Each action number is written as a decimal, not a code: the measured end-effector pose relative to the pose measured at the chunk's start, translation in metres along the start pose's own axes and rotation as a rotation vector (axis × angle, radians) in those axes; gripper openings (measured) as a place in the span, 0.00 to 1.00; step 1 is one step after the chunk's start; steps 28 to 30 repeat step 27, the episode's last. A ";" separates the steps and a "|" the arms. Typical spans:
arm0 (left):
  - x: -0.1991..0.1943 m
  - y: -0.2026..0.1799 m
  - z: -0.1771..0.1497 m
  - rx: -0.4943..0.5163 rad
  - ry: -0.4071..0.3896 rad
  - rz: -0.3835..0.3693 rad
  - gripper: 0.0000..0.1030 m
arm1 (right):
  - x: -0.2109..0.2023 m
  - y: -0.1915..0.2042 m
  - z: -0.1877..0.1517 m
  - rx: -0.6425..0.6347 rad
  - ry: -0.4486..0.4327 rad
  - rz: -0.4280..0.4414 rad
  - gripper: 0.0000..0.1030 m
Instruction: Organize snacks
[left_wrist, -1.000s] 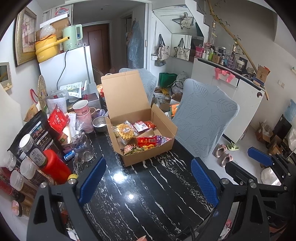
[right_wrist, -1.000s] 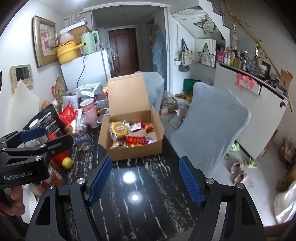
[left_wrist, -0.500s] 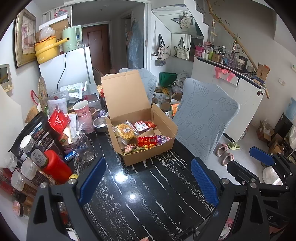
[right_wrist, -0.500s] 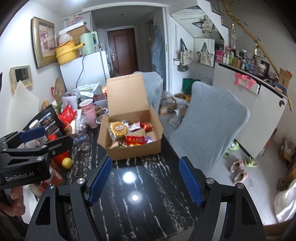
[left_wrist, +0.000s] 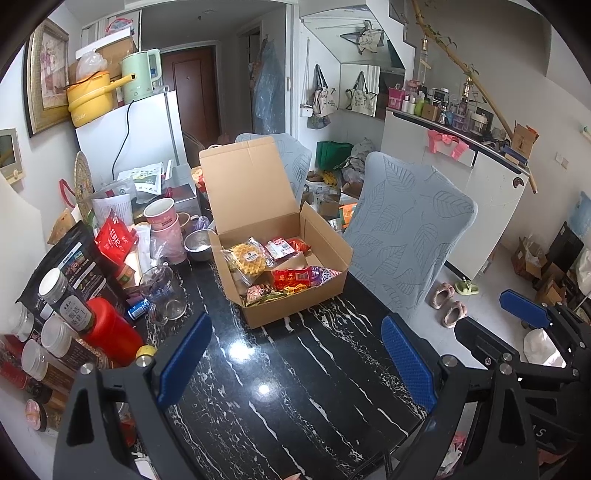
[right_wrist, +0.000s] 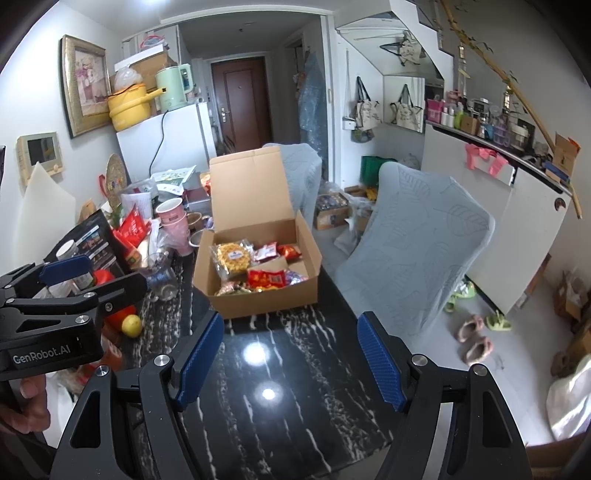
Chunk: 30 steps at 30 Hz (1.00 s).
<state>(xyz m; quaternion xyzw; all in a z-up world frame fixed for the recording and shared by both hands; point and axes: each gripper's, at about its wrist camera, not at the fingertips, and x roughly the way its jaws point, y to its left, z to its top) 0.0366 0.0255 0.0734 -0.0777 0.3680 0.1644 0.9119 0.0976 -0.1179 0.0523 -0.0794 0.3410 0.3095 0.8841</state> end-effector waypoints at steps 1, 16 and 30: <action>0.000 0.000 0.000 0.000 0.000 0.000 0.92 | 0.000 0.000 0.000 0.001 0.001 -0.001 0.73; 0.009 -0.004 -0.001 0.000 0.018 -0.003 0.92 | 0.003 0.000 0.002 0.005 0.008 -0.006 0.73; 0.019 -0.005 0.002 0.000 0.045 -0.007 0.92 | 0.014 -0.009 0.004 0.020 0.034 -0.011 0.73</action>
